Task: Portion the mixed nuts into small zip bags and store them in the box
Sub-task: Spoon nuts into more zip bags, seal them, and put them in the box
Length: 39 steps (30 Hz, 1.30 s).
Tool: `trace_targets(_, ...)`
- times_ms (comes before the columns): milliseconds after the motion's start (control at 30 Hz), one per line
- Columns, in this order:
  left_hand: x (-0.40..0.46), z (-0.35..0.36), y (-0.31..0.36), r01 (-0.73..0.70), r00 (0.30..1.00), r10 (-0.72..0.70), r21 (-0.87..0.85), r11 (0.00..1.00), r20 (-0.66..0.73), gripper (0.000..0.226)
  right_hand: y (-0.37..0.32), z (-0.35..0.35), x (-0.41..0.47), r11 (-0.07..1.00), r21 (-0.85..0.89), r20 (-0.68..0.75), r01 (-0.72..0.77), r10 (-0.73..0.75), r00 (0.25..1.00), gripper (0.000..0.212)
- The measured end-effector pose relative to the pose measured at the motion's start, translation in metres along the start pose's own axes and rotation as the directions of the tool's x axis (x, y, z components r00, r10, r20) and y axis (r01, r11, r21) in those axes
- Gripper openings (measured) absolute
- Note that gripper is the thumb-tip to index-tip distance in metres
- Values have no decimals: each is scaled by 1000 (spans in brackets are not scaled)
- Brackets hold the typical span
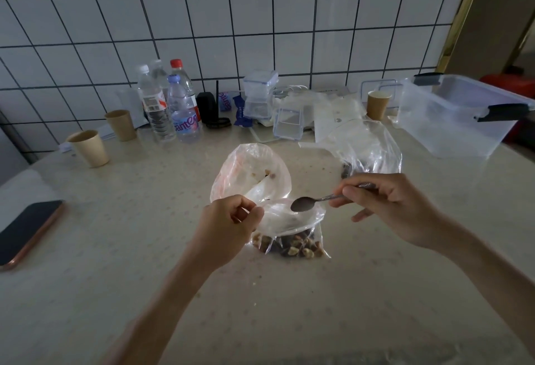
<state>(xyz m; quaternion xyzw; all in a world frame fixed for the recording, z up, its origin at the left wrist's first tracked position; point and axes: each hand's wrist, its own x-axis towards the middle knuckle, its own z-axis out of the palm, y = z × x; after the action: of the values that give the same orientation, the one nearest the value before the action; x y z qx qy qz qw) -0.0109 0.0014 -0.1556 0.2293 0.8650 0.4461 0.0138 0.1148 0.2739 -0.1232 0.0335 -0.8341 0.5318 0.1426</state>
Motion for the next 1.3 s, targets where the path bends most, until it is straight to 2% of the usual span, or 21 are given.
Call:
trace_targets(67,-3,-1,-3,1,1000,-1,-10,1000,-12,19,0,-1,-4,985,-144,35,100,-96,995,18)
trace_targets(133,-6,-2,-6,-5,1000,5,-21,1000,-22,20,1,-2,-6,975,-181,49,129,-122,991,20)
trace_targets(267,-8,-1,-8,-11,1000,10,-26,1000,-8,20,-1,2,2,996,89,-44,31,-27,999,19)
trace_targets(400,-2,-4,-8,-14,1000,13,-38,999,-20,29,-10,7,18,941,327,-137,-89,140,981,25)
trace_targets(500,13,-11,-8,6,991,-10,-28,1000,-136,27,-14,15,34,921,355,-144,-159,222,964,28)
trace_targets(567,24,-13,-9,5,969,13,74,997,-248,22,-16,23,46,916,351,-135,-196,257,957,28)
trace_targets(633,33,-12,-9,-24,947,82,188,982,-310,28,-16,31,57,922,316,-133,-223,276,952,27)
trace_targets(733,46,-7,-12,-47,960,117,270,962,-252,38,-12,39,69,949,196,-157,-249,281,947,27)
trace_targets(900,59,0,-23,-57,987,100,308,950,-125,37,-6,43,80,950,112,-138,-292,306,942,28)
trace_targets(1067,63,11,-30,-46,987,97,348,936,-129,21,0,45,88,937,108,-124,-331,343,931,25)
trace_targets(1200,65,19,-29,-19,992,62,355,935,-110,25,2,48,94,915,141,-73,-378,390,918,23)
trace_targets(1300,66,23,-32,-1,993,35,300,954,-109,21,8,48,98,868,216,-9,-447,460,888,24)
